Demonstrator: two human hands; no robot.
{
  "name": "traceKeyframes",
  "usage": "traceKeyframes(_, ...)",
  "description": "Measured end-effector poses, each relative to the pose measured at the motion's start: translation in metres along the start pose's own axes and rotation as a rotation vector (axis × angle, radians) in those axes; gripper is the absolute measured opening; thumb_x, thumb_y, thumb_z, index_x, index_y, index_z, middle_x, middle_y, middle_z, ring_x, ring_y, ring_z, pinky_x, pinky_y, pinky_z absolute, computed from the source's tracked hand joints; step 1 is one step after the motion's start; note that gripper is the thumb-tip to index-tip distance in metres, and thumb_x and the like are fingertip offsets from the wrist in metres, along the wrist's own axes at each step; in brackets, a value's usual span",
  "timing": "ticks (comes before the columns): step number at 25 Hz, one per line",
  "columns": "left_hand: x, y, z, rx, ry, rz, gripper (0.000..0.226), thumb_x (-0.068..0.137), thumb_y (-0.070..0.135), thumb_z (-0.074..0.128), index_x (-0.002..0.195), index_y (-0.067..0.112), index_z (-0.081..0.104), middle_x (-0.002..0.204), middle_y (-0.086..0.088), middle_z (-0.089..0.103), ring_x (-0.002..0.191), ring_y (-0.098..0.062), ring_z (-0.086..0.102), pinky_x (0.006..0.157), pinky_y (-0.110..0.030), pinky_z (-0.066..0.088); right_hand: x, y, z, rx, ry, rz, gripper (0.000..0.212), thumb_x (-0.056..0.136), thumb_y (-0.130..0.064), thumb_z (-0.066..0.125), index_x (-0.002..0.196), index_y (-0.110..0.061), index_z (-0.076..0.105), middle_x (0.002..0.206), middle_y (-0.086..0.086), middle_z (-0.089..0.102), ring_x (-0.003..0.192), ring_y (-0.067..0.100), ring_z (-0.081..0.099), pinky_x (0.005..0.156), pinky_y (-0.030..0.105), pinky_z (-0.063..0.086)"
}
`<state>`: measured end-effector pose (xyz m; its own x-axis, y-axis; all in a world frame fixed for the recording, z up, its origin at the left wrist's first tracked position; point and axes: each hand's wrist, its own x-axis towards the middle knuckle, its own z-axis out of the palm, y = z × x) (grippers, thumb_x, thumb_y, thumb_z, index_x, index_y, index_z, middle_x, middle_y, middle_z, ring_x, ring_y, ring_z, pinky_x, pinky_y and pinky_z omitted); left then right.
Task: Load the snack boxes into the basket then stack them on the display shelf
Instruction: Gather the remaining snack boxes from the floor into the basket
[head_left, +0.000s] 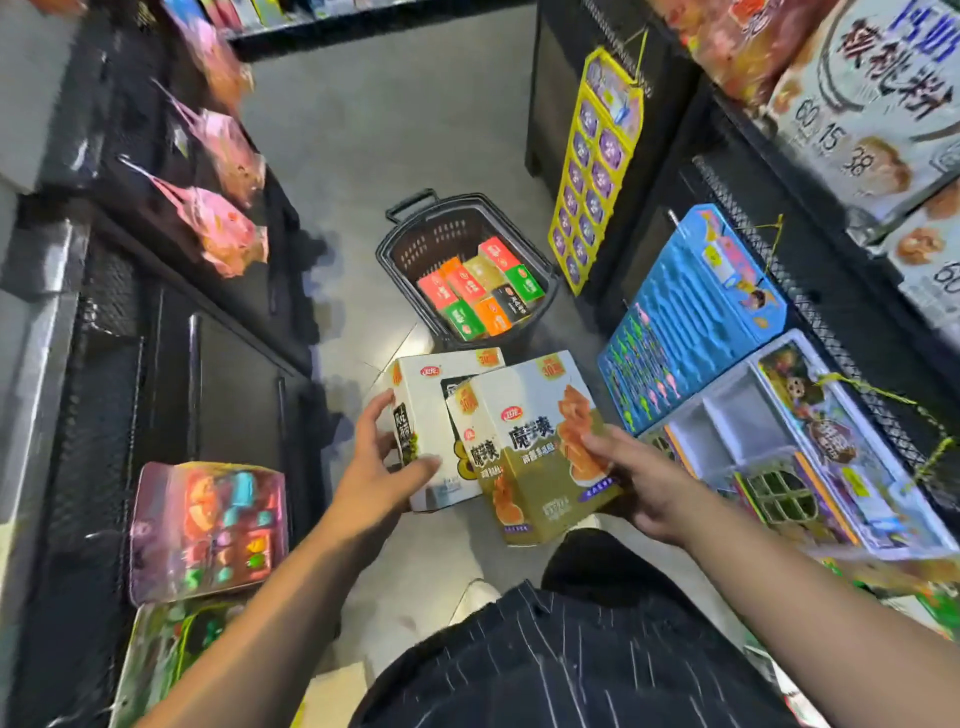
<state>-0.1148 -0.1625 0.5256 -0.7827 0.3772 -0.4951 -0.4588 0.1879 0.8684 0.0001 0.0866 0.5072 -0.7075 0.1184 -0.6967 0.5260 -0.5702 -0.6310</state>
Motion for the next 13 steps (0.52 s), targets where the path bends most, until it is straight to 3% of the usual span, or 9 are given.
traceKeyframes(4,0.058,0.017,-0.018,-0.015,0.057,-0.037,0.079,0.085,0.0,0.07,0.14,0.043,0.033,0.128,-0.005,0.057,0.112,-0.021,0.062,0.07,-0.027,0.06,0.061,-0.038,0.016,0.002,-0.034,-0.013,0.043,0.07,-0.024,0.067,0.112,-0.014,0.061,0.094,0.007,0.071,0.079,0.022,0.068,0.069,0.034,0.053)
traceKeyframes(8,0.132,0.051,-0.035,0.085,0.119,-0.033,0.082,0.074,0.021,0.078,0.134,0.056,0.035,0.132,-0.006,0.059,0.119,-0.027,0.06,0.095,-0.056,0.051,0.134,-0.099,0.03,-0.01,-0.091,-0.038,0.04,0.071,-0.015,0.065,0.111,-0.008,0.063,0.09,0.009,0.075,0.075,0.02,0.072,0.065,0.03,0.059)
traceKeyframes(11,0.187,0.087,-0.038,0.092,0.167,-0.04,0.082,0.074,0.019,0.076,0.135,0.054,0.034,0.13,-0.004,0.061,0.115,-0.025,0.064,0.093,-0.06,0.051,0.184,-0.153,0.036,-0.036,-0.137,-0.032,0.033,0.073,-0.011,0.07,0.106,-0.006,0.065,0.088,0.011,0.075,0.073,0.021,0.072,0.063,0.03,0.059)
traceKeyframes(13,0.223,0.111,-0.035,0.082,0.192,-0.033,0.088,0.066,0.028,0.079,0.136,0.052,0.033,0.129,-0.006,0.061,0.114,-0.025,0.064,0.09,-0.059,0.053,0.217,-0.191,0.036,-0.068,-0.162,-0.008,0.046,0.067,-0.013,0.082,0.109,-0.005,0.065,0.094,0.012,0.075,0.078,0.022,0.072,0.074,0.032,0.059)
